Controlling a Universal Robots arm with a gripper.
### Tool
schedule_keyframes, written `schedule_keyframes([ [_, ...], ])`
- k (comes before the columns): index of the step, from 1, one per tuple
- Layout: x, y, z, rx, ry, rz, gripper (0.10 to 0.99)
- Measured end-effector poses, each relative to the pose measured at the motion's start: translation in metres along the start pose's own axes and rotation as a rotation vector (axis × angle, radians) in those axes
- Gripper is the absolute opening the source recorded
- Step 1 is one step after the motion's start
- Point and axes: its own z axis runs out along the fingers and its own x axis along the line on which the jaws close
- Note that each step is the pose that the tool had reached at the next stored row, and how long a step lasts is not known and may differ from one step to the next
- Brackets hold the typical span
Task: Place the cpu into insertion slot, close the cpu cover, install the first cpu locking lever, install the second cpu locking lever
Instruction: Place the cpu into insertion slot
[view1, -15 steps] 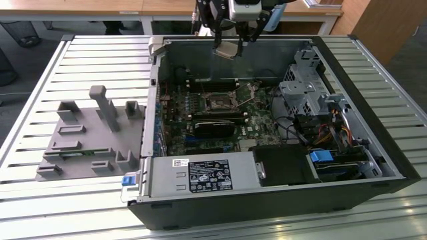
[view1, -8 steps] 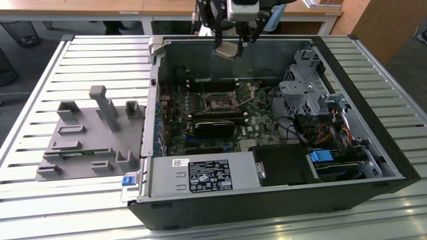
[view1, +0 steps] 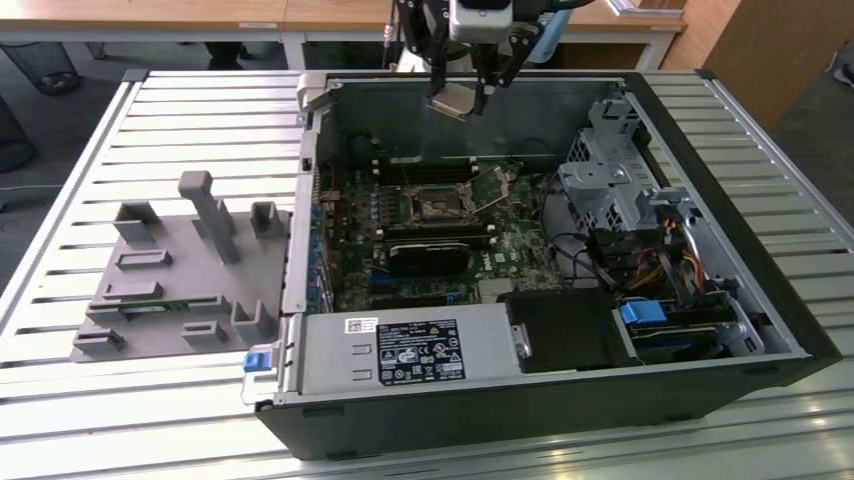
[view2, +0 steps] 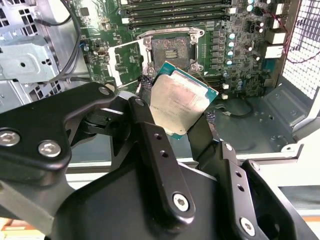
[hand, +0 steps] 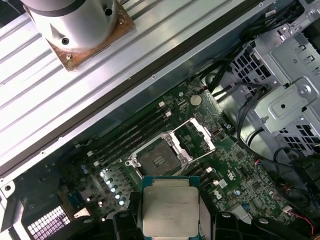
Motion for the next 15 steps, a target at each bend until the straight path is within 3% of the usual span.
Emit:
schedule_keyframes([
  [15, 0.0, 0.0, 0.0006, -0.001, -0.0093, 0.102, 0.541],
])
